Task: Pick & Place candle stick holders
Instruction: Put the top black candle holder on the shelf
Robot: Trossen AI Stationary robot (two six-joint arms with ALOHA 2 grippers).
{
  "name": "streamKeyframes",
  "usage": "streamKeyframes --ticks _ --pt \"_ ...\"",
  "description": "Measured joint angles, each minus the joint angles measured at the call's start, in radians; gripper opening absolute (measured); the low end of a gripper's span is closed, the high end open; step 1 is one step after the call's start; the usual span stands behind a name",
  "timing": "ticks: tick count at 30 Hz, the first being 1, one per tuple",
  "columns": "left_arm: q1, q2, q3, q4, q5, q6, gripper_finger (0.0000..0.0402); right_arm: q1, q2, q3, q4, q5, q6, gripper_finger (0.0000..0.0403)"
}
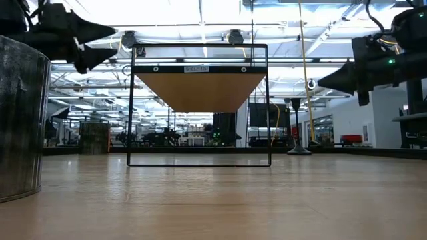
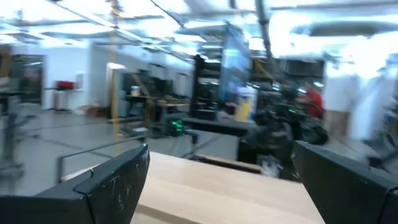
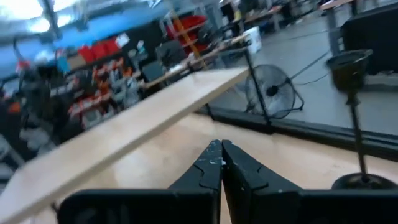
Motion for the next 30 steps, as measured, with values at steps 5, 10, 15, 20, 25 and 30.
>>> streamKeyframes --ticks 5,10,15,20,25,30 --pt "0.0 0.0 0.0 -0.015 -0.079 0.026 0.0397 0.0 0.001 0.0 0.063 0.061 0.065 0.0" --pt "0.0 0.0 0.0 -0.014 -0.074 -0.003 0.0397 0.0 0.001 0.0 0.105 0.101 0.059 0.0" --pt "0.0 0.0 0.0 -0.013 -0.074 0.004 0.0397 0.0 0.001 0.0 0.11 0.181 0.062 0.0" --pt "0.0 0.0 0.0 -0.013 -0.073 -0.007 0.0397 0.0 0.002 0.001 0.143 0.357 0.059 0.0" --pt "0.0 0.0 0.0 -0.013 -0.07 -0.054 0.0397 0.0 0.006 0.001 0.14 0.521 0.004 0.0" --pt "0.0 0.0 0.0 -0.013 -0.073 -0.052 0.0397 0.0 0.014 0.001 0.14 0.427 -0.007 0.0"
